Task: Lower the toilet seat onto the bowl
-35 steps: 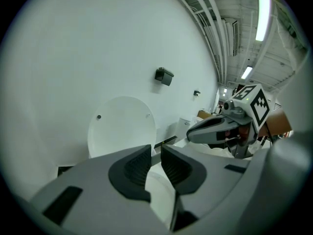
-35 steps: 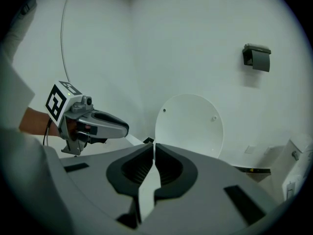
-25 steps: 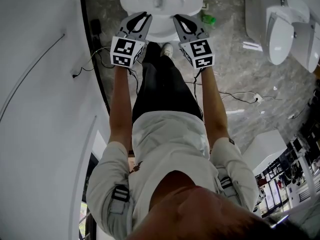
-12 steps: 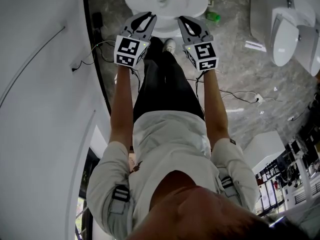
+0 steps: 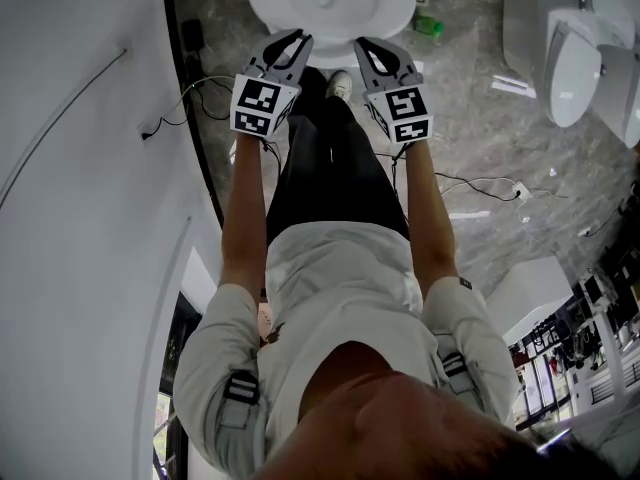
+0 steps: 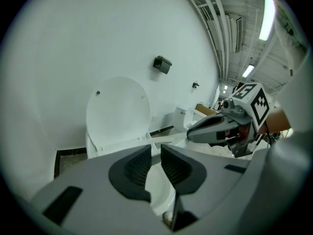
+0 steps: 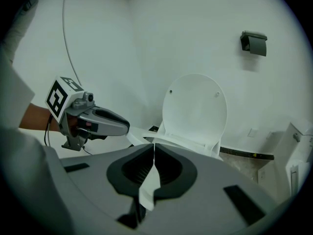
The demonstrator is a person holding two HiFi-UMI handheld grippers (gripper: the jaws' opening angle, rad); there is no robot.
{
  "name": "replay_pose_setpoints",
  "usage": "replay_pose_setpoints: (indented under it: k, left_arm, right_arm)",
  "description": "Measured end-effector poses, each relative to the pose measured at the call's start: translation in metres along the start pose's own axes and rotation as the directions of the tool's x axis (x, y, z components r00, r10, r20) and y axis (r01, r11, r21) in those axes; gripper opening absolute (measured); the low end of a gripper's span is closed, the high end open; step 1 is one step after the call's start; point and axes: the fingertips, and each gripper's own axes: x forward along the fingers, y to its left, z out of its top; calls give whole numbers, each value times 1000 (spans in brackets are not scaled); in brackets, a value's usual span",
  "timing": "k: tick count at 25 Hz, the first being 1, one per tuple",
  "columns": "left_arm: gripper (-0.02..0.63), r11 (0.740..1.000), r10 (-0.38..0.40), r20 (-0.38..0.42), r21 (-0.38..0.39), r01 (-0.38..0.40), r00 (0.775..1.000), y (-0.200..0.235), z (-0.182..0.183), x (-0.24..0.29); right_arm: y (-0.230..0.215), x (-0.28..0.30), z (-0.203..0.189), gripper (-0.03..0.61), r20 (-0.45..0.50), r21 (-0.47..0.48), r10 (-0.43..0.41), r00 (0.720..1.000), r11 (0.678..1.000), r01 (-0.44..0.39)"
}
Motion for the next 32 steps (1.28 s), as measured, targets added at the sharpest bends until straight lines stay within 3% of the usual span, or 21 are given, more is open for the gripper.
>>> replay_pose_setpoints:
  k: [32]
  left_arm:
    - [75,998,-7,-87,-58,2,996,-19,-77,7]
  right_arm:
    - [22,8,-79,25,-111,35,42,993,999,-38]
